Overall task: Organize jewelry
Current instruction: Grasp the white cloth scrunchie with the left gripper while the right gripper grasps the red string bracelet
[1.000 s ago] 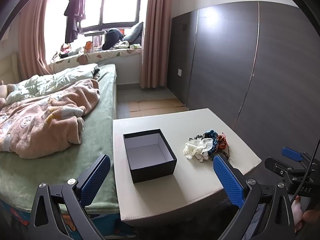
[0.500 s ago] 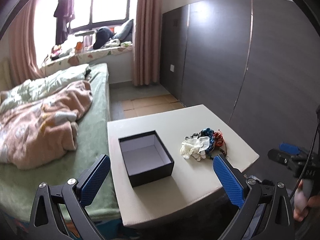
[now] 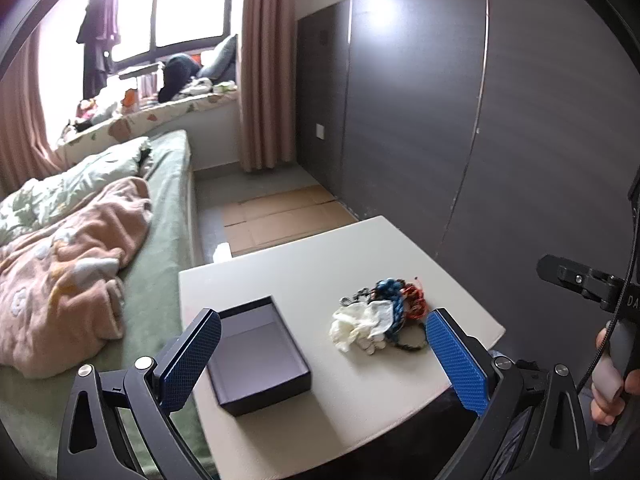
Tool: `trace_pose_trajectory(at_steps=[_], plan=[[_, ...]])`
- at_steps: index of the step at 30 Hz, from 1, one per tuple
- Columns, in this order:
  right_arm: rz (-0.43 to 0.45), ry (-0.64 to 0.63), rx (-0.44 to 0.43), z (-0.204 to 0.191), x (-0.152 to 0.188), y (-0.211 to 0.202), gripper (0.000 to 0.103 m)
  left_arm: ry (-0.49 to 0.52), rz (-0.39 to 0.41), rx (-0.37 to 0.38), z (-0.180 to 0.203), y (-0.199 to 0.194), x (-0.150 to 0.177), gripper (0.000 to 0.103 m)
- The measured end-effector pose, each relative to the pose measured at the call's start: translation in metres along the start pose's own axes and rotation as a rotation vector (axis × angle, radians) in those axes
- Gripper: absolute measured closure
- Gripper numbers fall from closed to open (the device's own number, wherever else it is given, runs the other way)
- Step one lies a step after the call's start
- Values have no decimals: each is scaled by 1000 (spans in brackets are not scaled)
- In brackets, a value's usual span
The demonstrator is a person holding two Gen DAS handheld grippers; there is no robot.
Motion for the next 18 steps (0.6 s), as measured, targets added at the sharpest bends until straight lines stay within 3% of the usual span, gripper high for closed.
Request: trace_pose_trajectory(at_steps=[9, 13, 18], plan=[[-37, 91, -15, 12, -22, 30, 0, 16, -63, 58, 25, 43, -20, 0], [-64, 145, -24, 26, -11, 51, 0, 17, -92, 78, 29, 64, -18, 0], [-168, 262, -28, 47, 12, 87, 0, -34, -146, 123, 27, 93, -8, 0]])
Point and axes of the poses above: each gripper's, at about its wrist camera, not at the fingertips, and y roughly the way its jaws point, z to its right, x to its underside, the point moved 7 cm from there along y, roughly the way its jaws point, and after that the axes turned 3 degrees about x, right-handed, at the moved point
